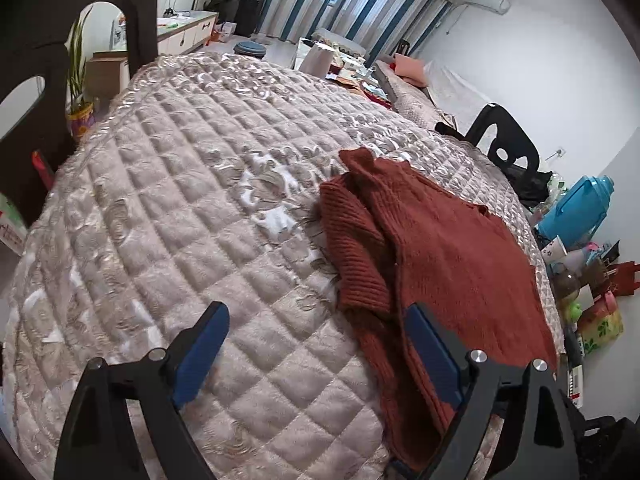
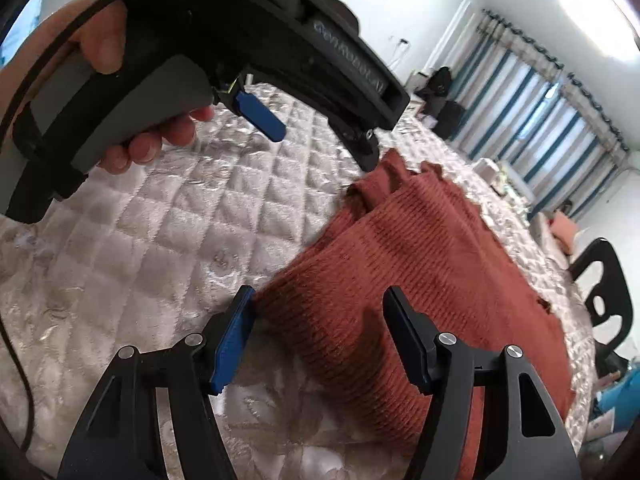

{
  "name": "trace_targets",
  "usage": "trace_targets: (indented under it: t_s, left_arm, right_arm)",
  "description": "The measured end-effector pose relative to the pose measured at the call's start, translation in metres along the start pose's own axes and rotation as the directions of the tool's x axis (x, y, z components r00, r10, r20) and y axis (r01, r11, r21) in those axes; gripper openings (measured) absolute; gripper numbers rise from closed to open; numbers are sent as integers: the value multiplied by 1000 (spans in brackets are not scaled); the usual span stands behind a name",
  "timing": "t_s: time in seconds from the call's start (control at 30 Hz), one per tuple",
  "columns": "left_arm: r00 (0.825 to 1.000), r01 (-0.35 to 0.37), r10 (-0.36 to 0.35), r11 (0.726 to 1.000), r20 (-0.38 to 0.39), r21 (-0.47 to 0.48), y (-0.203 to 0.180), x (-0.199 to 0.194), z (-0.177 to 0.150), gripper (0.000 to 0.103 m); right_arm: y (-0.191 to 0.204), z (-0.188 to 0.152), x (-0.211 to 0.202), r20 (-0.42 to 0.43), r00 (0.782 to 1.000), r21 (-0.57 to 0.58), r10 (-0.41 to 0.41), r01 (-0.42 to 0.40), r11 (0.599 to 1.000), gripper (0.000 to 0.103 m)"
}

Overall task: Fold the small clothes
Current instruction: 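Move the right tool to the side of the folded sweater and grasp it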

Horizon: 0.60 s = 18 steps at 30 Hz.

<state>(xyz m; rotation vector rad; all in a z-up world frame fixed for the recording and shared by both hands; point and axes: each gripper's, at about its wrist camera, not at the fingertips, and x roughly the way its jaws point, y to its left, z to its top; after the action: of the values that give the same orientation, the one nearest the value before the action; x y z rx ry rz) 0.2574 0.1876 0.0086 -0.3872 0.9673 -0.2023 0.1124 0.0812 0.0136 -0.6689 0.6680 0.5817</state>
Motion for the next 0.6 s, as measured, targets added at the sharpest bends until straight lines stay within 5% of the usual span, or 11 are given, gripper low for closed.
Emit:
trace_targets:
  t_s: [0.37,0.6]
  left_arm:
    - [999,-8,8,1000,-36,20,-11,17,7,92]
    - [999,0,0,1000,-44,-4,-10,23,13,93]
  right_arm:
    - [-14,0,8,-12,1000,85,29,-27,996,55]
    - [-13,0,9,-13,1000,88,23,-22,996,37]
